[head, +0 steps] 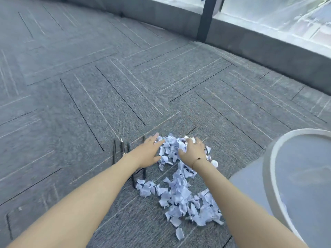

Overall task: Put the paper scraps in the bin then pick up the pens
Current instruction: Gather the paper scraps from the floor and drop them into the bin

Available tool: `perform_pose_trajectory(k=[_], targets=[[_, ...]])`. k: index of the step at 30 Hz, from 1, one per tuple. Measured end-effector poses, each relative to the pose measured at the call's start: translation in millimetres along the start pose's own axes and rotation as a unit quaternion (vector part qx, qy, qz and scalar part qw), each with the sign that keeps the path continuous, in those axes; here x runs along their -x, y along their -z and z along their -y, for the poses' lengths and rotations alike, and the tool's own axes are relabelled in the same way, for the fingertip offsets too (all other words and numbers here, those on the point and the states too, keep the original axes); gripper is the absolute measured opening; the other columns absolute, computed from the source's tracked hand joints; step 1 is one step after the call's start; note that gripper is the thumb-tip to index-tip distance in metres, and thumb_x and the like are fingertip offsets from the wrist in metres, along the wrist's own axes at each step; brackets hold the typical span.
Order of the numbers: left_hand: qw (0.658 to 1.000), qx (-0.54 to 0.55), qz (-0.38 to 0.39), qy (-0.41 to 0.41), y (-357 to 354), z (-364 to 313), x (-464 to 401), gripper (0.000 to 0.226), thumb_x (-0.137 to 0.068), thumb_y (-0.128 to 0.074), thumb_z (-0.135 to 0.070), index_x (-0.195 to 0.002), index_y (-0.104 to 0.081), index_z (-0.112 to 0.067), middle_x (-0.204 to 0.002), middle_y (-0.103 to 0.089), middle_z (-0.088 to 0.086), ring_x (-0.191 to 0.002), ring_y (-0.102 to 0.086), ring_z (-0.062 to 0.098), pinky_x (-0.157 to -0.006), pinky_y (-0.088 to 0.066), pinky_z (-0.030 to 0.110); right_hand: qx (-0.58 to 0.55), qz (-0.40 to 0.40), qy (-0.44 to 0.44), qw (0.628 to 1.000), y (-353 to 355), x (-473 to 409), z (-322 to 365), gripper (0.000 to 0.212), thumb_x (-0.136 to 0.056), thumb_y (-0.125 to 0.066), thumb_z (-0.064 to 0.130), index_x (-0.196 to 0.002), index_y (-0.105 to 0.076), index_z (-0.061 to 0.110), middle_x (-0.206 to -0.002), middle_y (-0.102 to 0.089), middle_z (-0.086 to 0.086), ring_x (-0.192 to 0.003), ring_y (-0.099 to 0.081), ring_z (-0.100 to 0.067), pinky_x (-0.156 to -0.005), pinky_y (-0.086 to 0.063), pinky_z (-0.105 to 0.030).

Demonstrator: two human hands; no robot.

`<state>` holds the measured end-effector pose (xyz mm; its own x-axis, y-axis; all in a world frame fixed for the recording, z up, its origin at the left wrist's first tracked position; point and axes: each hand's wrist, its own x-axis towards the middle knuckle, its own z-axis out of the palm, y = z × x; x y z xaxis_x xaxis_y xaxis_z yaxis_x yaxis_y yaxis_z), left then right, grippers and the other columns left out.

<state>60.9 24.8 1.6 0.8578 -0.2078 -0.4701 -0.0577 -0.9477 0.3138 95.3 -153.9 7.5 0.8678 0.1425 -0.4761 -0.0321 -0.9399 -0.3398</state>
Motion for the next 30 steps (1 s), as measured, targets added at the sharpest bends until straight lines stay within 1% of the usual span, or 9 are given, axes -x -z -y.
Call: perform_pose_trajectory(k=[4, 7, 10, 13, 19, 24, 27, 29, 30], targets=[[0.998, -0.055, -0.013, -0.039, -7, -10, -43, 0.106, -0.074, -0.063, -0.057, -0.145, 0.012, -0.031, -0.152, 0.026, 0.008, -0.141, 0.016, 0.035, -0.115, -0.010, 0.055, 0.043, -0.035, 0.006, 0.998, -20, -26, -14, 0.078, -0.085, -0.044, 0.058, -0.148, -0.009, 0.028, -0.158, 0.003, -0.012, -0.145, 0.004, -0.037, -0.117, -0.010, -0.051], [0.996, -0.070, 0.003, -0.054, -19, -17, -58, 0.115, -0.067, -0.066, -0.063, -0.144, 0.014, -0.032, -0.153, 0.025, 0.010, -0.140, 0.016, 0.037, -0.114, -0.005, 0.058, 0.049, -0.044, 0.035, 0.997, -29, -33, -27, 0.080, -0.084, -0.045, 0.059, -0.148, -0.006, 0.031, -0.158, 0.006, -0.009, -0.145, 0.007, -0.036, -0.117, -0.005, -0.052], [0.991, -0.124, 0.000, -0.055, -41, -17, -58, 0.107, -0.071, -0.057, -0.068, -0.146, 0.006, -0.026, -0.154, 0.018, 0.012, -0.141, 0.015, 0.036, -0.115, -0.001, 0.055, 0.074, -0.049, 0.064, 0.994, -39, -31, -44, 0.068, -0.090, -0.036, 0.055, -0.148, -0.009, 0.031, -0.159, 0.002, -0.005, -0.146, 0.004, -0.028, -0.119, -0.002, -0.048], [0.987, -0.138, -0.058, -0.057, -55, -11, -48, 0.091, -0.077, -0.044, -0.069, -0.147, -0.005, -0.024, -0.156, 0.005, 0.011, -0.143, 0.004, 0.031, -0.117, -0.007, 0.050, 0.080, -0.059, 0.083, 0.992, -51, -21, -57, 0.060, -0.095, -0.030, 0.049, -0.148, -0.010, 0.030, -0.159, 0.000, -0.002, -0.147, 0.003, -0.022, -0.119, -0.001, -0.041], [0.988, -0.077, -0.126, -0.048, -77, -7, -13, 0.048, -0.098, -0.036, -0.030, -0.142, -0.024, -0.019, -0.153, -0.020, 0.009, -0.140, -0.023, 0.024, -0.115, -0.014, 0.037, 0.061, -0.076, 0.101, 0.990, -55, 2, -54, 0.048, -0.098, -0.032, 0.027, -0.146, -0.023, 0.020, -0.157, -0.014, -0.005, -0.146, -0.008, -0.024, -0.119, -0.009, -0.037], [0.987, -0.007, -0.155, -0.029, -97, -11, 25, 0.045, -0.091, -0.044, 0.003, -0.131, -0.041, -0.016, -0.146, -0.034, 0.011, -0.133, -0.036, 0.023, -0.112, -0.025, 0.032, 0.029, -0.083, 0.130, 0.988, -68, 36, -55, 0.037, -0.096, -0.043, 0.014, -0.133, -0.045, 0.010, -0.150, -0.033, -0.010, -0.140, -0.028, -0.026, -0.116, -0.024, -0.036], [0.984, 0.055, -0.167, -0.024, -96, -14, 47, 0.037, -0.092, -0.045, -0.004, -0.127, -0.047, -0.015, -0.139, -0.042, 0.009, -0.120, -0.049, 0.019, -0.106, -0.037, 0.027, -0.020, -0.106, 0.130, 0.986, -77, 59, -59, 0.032, -0.093, -0.046, 0.016, -0.122, -0.054, 0.005, -0.143, -0.043, -0.009, -0.134, -0.035, -0.022, -0.112, -0.032, -0.034], [0.984, 0.085, -0.153, -0.029, -99, -19, 61, 0.039, -0.095, -0.042, -0.024, -0.134, -0.040, -0.020, -0.145, -0.035, 0.005, -0.126, -0.044, 0.018, -0.109, -0.032, 0.031, -0.039, -0.119, 0.136, 0.983, -82, 74, -61, 0.032, -0.091, -0.044, 0.025, -0.114, -0.056, 0.007, -0.143, -0.042, -0.008, -0.134, -0.034, -0.020, -0.113, -0.033, -0.035], [0.986, 0.087, -0.139, -0.031, -102, -22, 68, 0.046, -0.095, -0.039, -0.035, -0.139, -0.032, -0.025, -0.150, -0.027, 0.002, -0.135, -0.033, 0.018, -0.113, -0.024, 0.034, -0.041, -0.116, 0.143, 0.982, -85, 81, -62, 0.037, -0.090, -0.040, 0.032, -0.116, -0.053, 0.009, -0.146, -0.037, -0.008, -0.136, -0.031, -0.020, -0.114, -0.031, -0.037]])
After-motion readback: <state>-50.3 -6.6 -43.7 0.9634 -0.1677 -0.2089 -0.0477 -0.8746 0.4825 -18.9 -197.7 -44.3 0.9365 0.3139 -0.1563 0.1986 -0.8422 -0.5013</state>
